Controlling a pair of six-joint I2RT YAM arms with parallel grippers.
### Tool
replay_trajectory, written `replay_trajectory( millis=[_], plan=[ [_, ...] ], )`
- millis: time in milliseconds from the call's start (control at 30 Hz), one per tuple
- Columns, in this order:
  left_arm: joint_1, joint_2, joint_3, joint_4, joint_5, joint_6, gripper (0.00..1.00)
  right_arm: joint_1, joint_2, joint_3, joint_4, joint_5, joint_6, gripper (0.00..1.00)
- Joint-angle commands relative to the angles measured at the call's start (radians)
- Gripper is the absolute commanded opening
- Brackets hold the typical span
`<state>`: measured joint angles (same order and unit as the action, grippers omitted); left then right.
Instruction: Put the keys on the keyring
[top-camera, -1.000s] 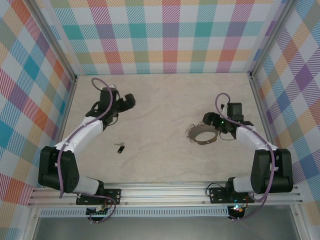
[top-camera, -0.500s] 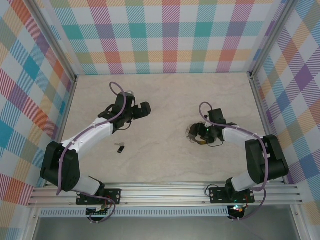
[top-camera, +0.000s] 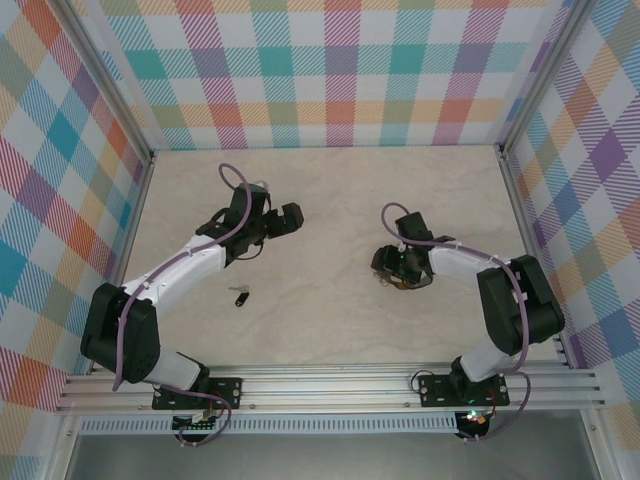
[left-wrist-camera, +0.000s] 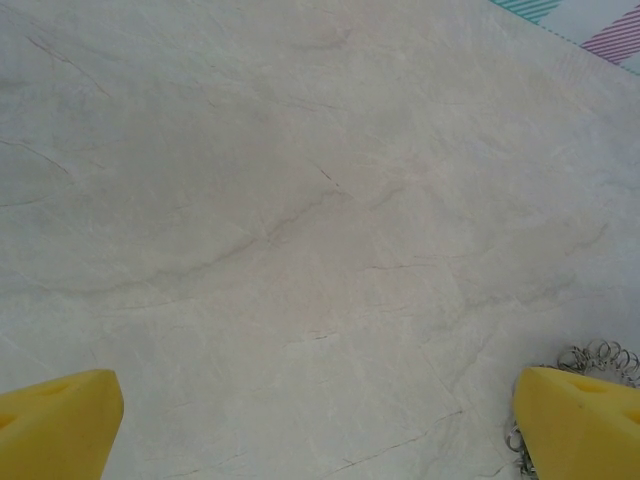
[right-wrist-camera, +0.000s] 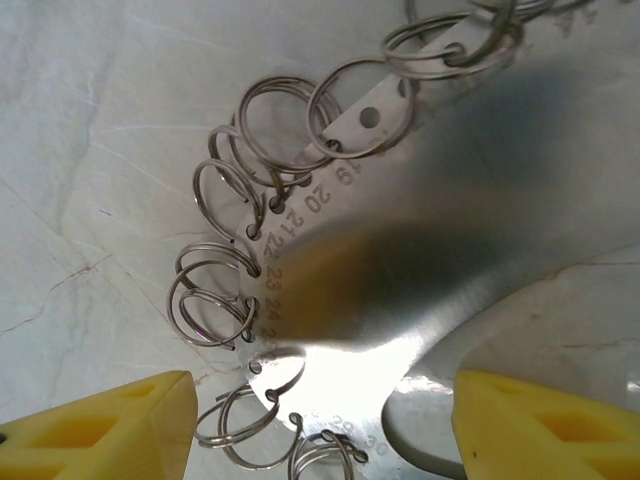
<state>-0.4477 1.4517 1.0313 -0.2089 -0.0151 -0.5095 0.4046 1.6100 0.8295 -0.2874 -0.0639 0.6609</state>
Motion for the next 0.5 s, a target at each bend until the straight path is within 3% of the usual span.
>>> replay_trajectory(
  millis=[0, 467],
  plan=[
    [-0.004, -0.036, 0.013, 0.006, 0.012, -0.020, 1.00, 0.103, 0.104, 0.064, 0.105, -0.115, 0.017, 0.68],
    [-0.005, -0.049, 0.000, 0.013, 0.022, -0.049, 1.00, 0.279, 0.239, 0.362, -0.008, -0.086, -0.015, 0.68]
  ],
)
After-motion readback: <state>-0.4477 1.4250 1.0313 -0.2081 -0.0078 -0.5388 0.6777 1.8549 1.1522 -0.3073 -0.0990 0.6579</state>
